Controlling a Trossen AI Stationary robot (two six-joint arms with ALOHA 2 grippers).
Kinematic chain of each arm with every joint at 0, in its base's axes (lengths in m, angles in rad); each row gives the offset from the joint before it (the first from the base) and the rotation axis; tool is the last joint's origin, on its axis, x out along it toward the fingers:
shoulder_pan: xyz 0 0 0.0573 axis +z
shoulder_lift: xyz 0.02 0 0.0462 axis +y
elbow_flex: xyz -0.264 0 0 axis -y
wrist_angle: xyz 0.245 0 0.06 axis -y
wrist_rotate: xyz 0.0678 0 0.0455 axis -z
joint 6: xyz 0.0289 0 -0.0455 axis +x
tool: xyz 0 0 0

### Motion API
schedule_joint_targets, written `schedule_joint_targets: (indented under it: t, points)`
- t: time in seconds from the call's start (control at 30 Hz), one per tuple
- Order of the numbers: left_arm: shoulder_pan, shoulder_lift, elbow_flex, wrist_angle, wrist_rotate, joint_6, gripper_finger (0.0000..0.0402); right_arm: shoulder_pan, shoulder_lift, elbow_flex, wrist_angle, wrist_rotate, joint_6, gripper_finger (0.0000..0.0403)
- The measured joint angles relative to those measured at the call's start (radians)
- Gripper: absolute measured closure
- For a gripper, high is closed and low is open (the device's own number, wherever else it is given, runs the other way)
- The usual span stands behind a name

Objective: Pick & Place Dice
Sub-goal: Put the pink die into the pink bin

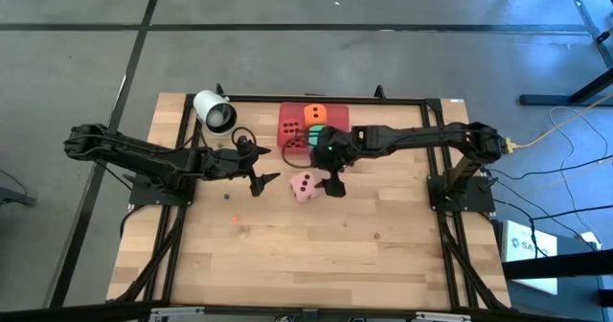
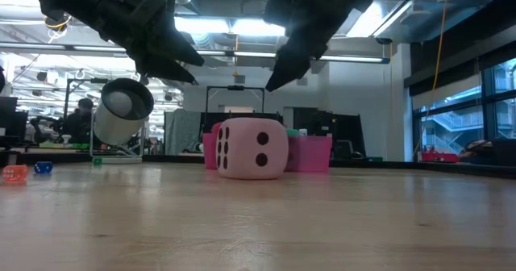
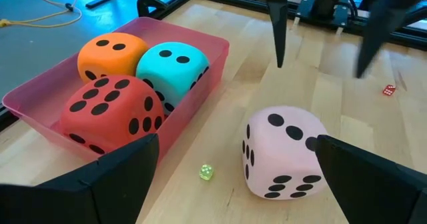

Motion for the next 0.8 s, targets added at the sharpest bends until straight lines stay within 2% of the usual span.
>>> schedule_joint_targets:
  t: [0.07, 0.13, 0.33, 0.43, 0.63, 0.8]
  points:
    - [0.000, 0.000, 0.000, 0.000, 0.000, 0.000, 0.0002, 0.011, 0.000, 0.000, 0.000, -0.002, -0.013, 0.0030]
    - [0.000, 0.000, 0.000, 0.000, 0.000, 0.000, 0.0002, 0.022, 0.000, 0.000, 0.001, -0.002, -0.039, 0.0012]
    - [0.000, 0.000, 0.000, 0.000, 0.000, 0.000, 0.0002, 0.062, 0.000, 0.000, 0.007, 0.001, -0.133, 0.0038]
    - [0.000, 0.000, 0.000, 0.000, 0.000, 0.000, 0.0002, 0.075, 0.000, -0.001, 0.065, 0.040, -0.166, 0.0029]
    - [0.000, 0.000, 0.000, 0.000, 0.000, 0.000, 0.0002, 0.079, 0.000, -0.001, 0.155, 0.158, -0.087, 0.0014]
    - [0.000, 0.000, 0.000, 0.000, 0.000, 0.000, 0.0002, 0.076, 0.004, -0.001, 0.162, 0.176, -0.194, 0.0012]
